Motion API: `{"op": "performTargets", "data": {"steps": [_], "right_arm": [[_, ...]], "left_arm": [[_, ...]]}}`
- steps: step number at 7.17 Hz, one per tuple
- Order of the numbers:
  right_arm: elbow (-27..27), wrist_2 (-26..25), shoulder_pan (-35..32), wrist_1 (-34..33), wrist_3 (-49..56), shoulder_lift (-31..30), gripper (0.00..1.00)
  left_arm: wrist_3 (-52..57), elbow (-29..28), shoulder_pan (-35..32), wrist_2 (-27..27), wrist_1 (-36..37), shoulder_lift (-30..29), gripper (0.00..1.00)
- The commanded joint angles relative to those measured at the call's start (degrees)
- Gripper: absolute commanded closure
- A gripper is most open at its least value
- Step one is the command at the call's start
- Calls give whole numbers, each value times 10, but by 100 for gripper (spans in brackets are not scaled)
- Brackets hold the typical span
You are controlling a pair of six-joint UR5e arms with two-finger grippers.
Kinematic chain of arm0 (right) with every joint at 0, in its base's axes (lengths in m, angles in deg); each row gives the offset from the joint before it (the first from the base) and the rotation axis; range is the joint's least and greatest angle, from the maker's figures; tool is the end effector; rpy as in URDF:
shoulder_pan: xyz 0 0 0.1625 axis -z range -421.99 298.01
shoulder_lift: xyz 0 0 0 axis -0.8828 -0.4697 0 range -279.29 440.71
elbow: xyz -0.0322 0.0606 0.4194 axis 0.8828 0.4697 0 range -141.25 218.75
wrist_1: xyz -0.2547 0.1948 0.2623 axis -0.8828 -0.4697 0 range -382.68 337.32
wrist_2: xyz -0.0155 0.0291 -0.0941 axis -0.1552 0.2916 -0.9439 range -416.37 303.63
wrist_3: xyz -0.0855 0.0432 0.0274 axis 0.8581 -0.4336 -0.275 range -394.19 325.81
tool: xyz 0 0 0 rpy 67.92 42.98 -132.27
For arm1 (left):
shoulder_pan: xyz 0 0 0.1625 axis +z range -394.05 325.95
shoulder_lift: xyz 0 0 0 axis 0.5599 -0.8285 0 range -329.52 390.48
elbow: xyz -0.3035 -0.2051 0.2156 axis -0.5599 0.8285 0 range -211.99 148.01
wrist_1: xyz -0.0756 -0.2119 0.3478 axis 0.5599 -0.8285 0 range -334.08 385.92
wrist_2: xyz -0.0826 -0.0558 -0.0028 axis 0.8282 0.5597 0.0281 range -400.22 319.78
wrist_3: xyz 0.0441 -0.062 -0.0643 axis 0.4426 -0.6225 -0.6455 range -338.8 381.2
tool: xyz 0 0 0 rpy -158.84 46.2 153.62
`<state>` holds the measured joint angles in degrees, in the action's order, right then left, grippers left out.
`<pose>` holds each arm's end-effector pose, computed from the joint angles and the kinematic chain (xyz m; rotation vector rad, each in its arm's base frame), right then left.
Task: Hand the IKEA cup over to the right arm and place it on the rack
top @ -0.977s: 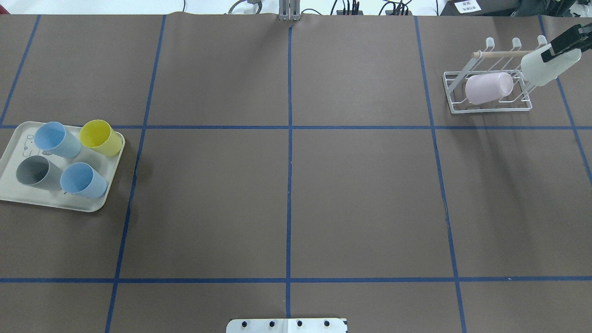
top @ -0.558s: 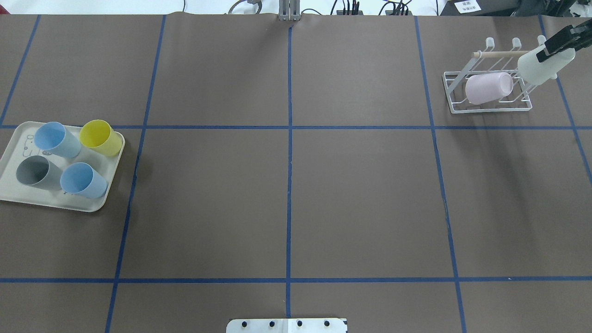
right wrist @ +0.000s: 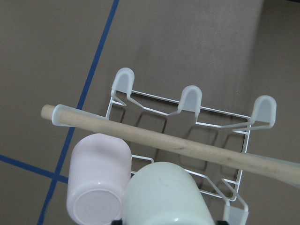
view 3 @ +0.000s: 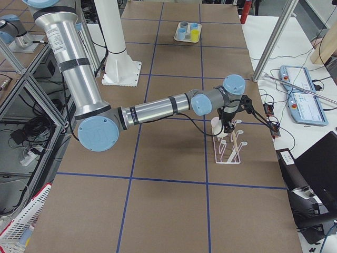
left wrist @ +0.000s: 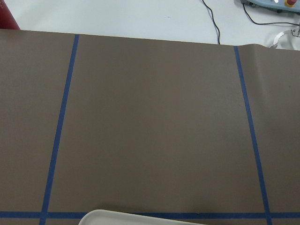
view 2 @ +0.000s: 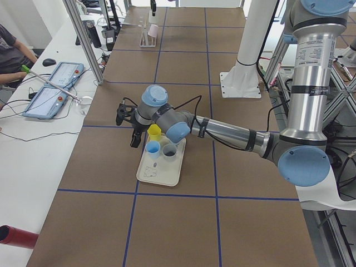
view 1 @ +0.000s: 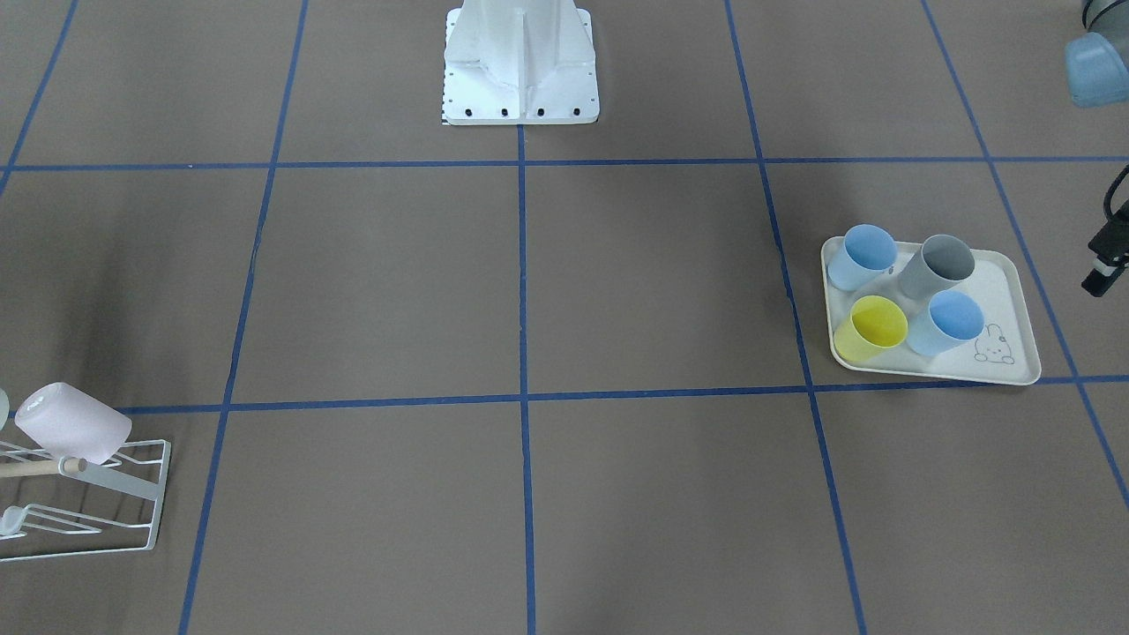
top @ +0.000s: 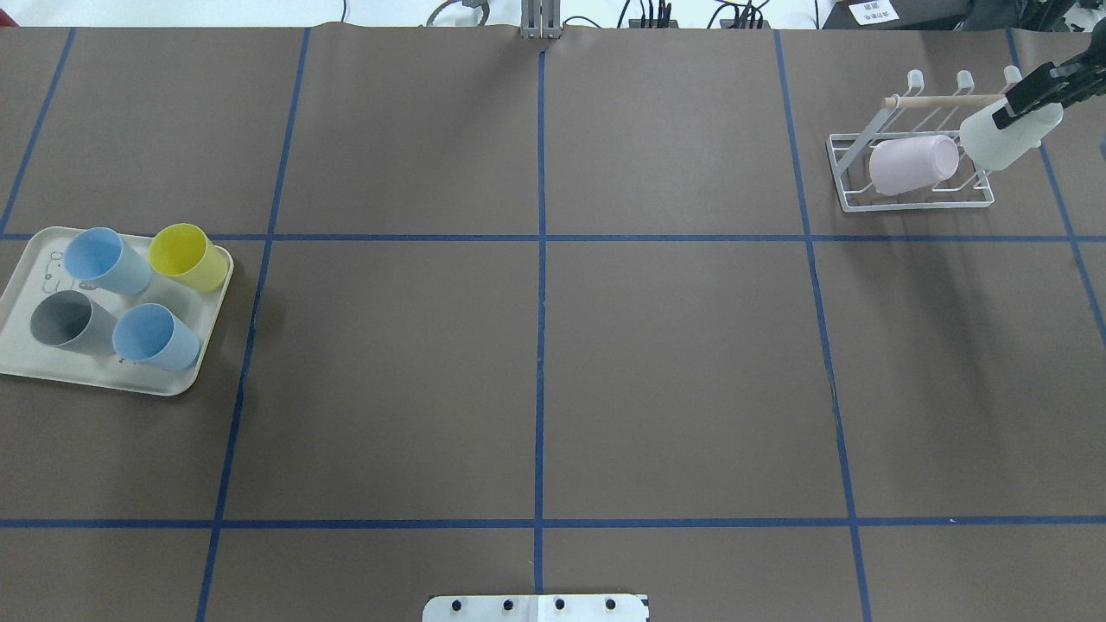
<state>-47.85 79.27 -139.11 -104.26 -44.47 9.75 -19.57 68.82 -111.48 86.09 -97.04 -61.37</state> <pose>-0.0811 -0.6337 0.4816 0.2320 -0.8489 -0.2094 0.0415 -0.5271 0.4862 0.4174 0.8798 -0.2007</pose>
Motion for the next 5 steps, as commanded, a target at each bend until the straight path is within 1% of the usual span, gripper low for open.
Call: {"op": "performTargets", "data": {"steps": [1, 2, 4, 5], "right_arm": [[10, -2, 5, 1, 1, 2, 83], [23, -9, 7, 0, 3, 13, 83], [31, -17, 13, -1, 7, 19, 83], [51, -16, 15, -1, 7, 36, 83]], "left_arm": [[0, 0, 0, 1, 0, 0, 0], [0, 3, 0, 1, 0, 0, 0], [0, 4, 0, 2, 0, 0, 0], [0, 7, 0, 2, 0, 0, 0]]}}
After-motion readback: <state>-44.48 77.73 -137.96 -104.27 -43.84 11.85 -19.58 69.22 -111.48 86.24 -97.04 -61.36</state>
